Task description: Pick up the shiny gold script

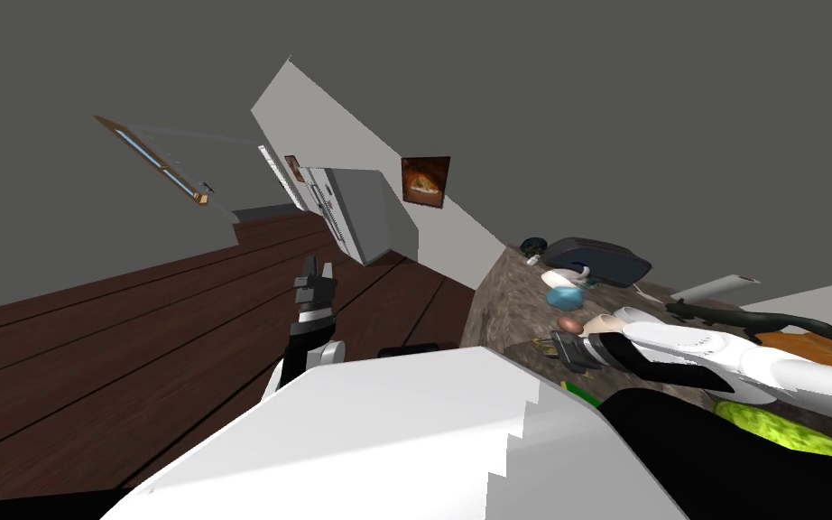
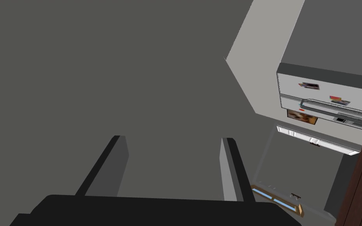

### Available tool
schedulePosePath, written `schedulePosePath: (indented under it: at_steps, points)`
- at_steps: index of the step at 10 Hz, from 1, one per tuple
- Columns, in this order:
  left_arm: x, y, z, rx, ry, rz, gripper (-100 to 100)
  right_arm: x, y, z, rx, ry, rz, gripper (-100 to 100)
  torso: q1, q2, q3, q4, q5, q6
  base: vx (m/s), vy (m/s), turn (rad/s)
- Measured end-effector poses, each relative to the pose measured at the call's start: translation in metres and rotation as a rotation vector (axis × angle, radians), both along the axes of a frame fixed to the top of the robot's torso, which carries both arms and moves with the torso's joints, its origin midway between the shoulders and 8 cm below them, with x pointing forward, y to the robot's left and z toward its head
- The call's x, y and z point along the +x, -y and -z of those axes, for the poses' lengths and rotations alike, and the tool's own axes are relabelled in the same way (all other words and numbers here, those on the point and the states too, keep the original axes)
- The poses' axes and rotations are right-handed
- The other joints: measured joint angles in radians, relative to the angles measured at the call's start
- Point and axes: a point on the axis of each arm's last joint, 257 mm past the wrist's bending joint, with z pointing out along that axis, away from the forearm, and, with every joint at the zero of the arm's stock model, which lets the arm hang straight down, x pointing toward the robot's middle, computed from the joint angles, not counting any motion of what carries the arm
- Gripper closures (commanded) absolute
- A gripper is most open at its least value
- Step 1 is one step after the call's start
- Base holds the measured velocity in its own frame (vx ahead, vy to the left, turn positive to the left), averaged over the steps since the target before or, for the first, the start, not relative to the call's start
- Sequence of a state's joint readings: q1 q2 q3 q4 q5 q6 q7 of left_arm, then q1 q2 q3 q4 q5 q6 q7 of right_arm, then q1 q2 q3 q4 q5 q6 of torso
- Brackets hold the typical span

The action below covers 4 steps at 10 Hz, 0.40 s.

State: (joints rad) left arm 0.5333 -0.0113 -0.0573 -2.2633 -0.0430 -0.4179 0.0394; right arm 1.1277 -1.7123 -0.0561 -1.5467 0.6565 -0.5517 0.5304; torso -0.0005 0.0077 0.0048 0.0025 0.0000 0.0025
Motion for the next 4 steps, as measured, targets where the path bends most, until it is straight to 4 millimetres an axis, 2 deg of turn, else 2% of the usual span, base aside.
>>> schedulePosePath:
  at_steps: [2, 3, 4]
  points:
    - [0.0, 0.0, 0.0, 0.0, 0.0, 0.0, 0, 0.009, -0.003, -0.001, 0.001, 0.001, 0.011, 100, 0.0, -0.001, -0.001, 0.0, 0.0, -0.001, -0.086, -0.018, 0.05]
    - [0.0, 0.0, 0.0, 0.0, 0.0, 0.0, 0, 0.014, -0.006, -0.002, 0.003, 0.001, 0.019, 100, 0.0, -0.001, 0.0, 0.0, 0.0, 0.0, -0.029, -0.009, 0.008]
    - [0.0, 0.0, 0.0, 0.0, 0.0, 0.0, 0, 0.015, -0.006, -0.003, 0.004, 0.002, 0.023, 0, 0.0, -0.003, -0.002, -0.001, 0.0, 0.0, -0.006, -0.001, -0.005]
